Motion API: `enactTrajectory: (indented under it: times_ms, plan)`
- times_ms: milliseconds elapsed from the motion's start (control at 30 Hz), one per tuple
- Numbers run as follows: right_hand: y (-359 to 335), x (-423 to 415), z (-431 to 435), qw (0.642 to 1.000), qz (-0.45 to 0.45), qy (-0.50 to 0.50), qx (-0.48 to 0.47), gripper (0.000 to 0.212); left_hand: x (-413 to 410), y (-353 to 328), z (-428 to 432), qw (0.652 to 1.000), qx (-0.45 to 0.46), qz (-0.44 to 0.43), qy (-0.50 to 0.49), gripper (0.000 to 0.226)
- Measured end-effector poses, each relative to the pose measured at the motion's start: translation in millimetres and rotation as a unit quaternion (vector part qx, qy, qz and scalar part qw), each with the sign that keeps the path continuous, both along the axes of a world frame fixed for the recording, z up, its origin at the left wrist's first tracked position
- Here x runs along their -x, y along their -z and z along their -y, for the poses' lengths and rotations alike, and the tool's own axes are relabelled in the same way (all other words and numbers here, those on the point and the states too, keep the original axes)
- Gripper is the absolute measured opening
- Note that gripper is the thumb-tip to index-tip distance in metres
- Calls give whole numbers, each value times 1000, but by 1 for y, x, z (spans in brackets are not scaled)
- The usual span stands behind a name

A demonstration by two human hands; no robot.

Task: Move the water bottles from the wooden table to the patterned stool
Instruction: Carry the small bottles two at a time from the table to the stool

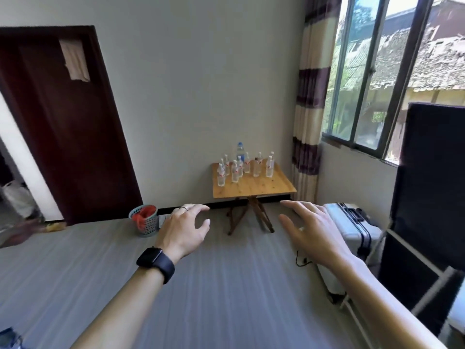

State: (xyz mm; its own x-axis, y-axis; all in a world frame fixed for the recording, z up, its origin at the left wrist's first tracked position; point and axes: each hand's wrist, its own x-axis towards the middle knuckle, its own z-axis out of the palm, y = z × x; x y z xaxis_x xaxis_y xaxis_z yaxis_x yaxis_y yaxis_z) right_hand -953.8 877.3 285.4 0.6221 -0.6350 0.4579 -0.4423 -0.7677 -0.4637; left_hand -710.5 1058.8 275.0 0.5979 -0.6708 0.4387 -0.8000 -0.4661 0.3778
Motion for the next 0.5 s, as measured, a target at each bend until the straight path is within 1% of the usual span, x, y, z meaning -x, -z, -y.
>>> enactTrajectory:
  times_ms: [167,300,500]
  plan:
    - [5,-78,57,1000,1,4,-5,40,-76,9,59,1000,6,-20,9,32]
    - [6,-128,110,1000,22,16,-6,38,-137,12,121,999,13,-23,25,32]
    - [16,-183,207,998,15,57,9,33,-196,27,233,997,-15,-23,67,30]
